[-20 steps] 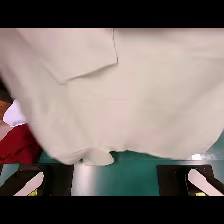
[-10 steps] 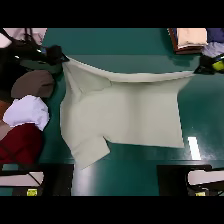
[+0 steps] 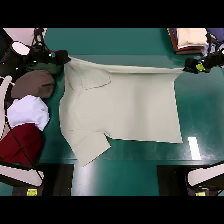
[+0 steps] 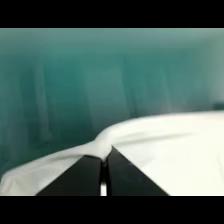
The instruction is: Fold the shirts.
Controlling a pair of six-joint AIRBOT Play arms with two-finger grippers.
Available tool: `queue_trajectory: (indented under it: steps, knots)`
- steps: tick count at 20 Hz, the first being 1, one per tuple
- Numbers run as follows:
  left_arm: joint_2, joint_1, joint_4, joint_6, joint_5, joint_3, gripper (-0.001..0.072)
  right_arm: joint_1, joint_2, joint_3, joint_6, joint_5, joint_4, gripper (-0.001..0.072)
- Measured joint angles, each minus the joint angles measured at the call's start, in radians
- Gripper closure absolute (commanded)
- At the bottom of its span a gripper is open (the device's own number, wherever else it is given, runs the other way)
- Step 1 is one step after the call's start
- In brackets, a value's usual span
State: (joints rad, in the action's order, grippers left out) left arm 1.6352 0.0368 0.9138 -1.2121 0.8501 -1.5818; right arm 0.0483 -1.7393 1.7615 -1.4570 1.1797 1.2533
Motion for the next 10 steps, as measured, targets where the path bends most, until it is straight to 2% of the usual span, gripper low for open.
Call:
queue_trajectory:
  steps: [5, 10]
  knots:
    - [0.005, 0.0, 0.183, -0.047, 0.149, 0.047, 0.0683, -0.027, 0.006, -0.075, 0.018, 0.08, 0.002, 0.0701]
    - [0.006, 0.0, 0.264, -0.073, 0.177, 0.142, 0.0679, -0.062, 0.016, -0.229, 0.018, 0.08, -0.001, 0.07]
